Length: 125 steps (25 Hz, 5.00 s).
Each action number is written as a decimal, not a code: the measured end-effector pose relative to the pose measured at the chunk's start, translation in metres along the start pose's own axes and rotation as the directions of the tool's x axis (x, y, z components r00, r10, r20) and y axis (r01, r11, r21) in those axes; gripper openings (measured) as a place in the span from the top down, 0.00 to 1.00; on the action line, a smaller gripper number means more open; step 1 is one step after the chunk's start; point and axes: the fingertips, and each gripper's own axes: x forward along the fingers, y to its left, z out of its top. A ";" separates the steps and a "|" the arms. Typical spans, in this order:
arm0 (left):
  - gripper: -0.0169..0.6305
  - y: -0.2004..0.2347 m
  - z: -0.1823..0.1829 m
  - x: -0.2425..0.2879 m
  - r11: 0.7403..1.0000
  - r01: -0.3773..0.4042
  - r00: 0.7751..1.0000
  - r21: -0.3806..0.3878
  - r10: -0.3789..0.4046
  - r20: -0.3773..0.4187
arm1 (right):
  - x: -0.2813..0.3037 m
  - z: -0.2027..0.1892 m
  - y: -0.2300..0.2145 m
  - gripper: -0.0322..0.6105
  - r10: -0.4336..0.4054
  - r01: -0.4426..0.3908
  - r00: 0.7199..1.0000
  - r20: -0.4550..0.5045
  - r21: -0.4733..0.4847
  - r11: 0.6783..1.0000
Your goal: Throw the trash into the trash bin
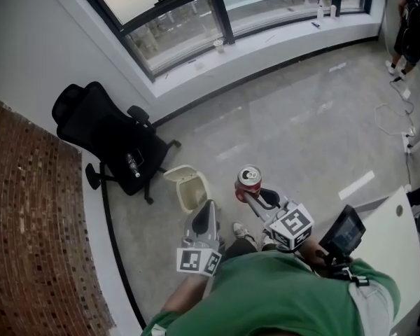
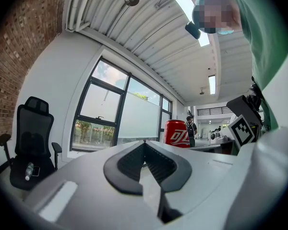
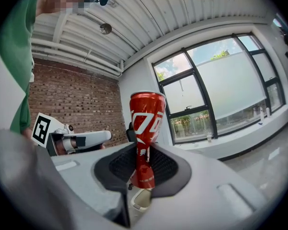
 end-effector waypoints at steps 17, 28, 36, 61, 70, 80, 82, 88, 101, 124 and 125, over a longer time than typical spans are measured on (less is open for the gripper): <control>0.96 0.109 0.010 0.100 1.000 0.018 0.999 -0.003 -0.018 0.047 | 0.131 0.036 -0.061 0.84 -0.019 0.019 1.000 -0.006 -0.060 0.998; 0.96 0.190 0.011 0.083 0.989 -0.145 0.988 -0.044 0.146 0.040 | 0.216 0.047 -0.032 0.84 0.131 -0.135 0.989 -0.072 -0.055 0.989; 0.96 0.248 -0.004 0.071 0.932 -0.358 0.933 -0.052 0.359 0.018 | 0.281 0.017 -0.025 0.84 0.293 -0.303 0.946 -0.140 -0.059 0.951; 0.96 0.349 -0.116 0.036 0.567 -0.817 0.576 -0.104 0.798 -0.176 | 0.412 -0.110 0.023 0.84 0.713 -0.813 0.528 -0.462 -0.032 0.581; 0.96 0.351 -0.174 0.004 0.461 -0.875 0.485 -0.150 0.830 -0.277 | 0.420 -0.183 0.053 0.84 0.708 -0.890 0.365 -0.604 -0.004 0.455; 0.96 0.362 -0.237 -0.019 0.364 -0.916 0.400 -0.168 0.857 -0.324 | 0.427 -0.264 0.069 0.84 0.680 -0.937 0.249 -0.690 0.006 0.350; 0.96 0.364 -0.252 -0.023 0.350 -0.920 0.390 -0.175 0.857 -0.336 | 0.429 -0.284 0.069 0.84 0.669 -0.940 0.235 -0.705 0.009 0.340; 0.96 0.361 -0.308 -0.035 0.286 -0.938 0.343 -0.197 0.854 -0.391 | 0.429 -0.354 0.061 0.84 0.625 -0.947 0.185 -0.758 0.032 0.320; 0.96 0.367 -0.417 -0.061 0.192 -0.958 0.273 -0.212 0.838 -0.472 | 0.435 -0.504 0.030 0.84 0.482 -0.923 0.139 -0.865 0.063 0.379; 0.96 0.390 -0.579 -0.052 0.137 -0.955 0.269 -0.262 0.771 -0.577 | 0.454 -0.654 -0.015 0.84 0.271 -0.927 0.125 -0.954 -0.015 0.375; 0.96 0.390 -0.578 -0.050 0.139 -0.955 0.271 -0.263 0.773 -0.573 | 0.456 -0.654 -0.016 0.84 0.257 -0.926 0.132 -0.957 -0.026 0.376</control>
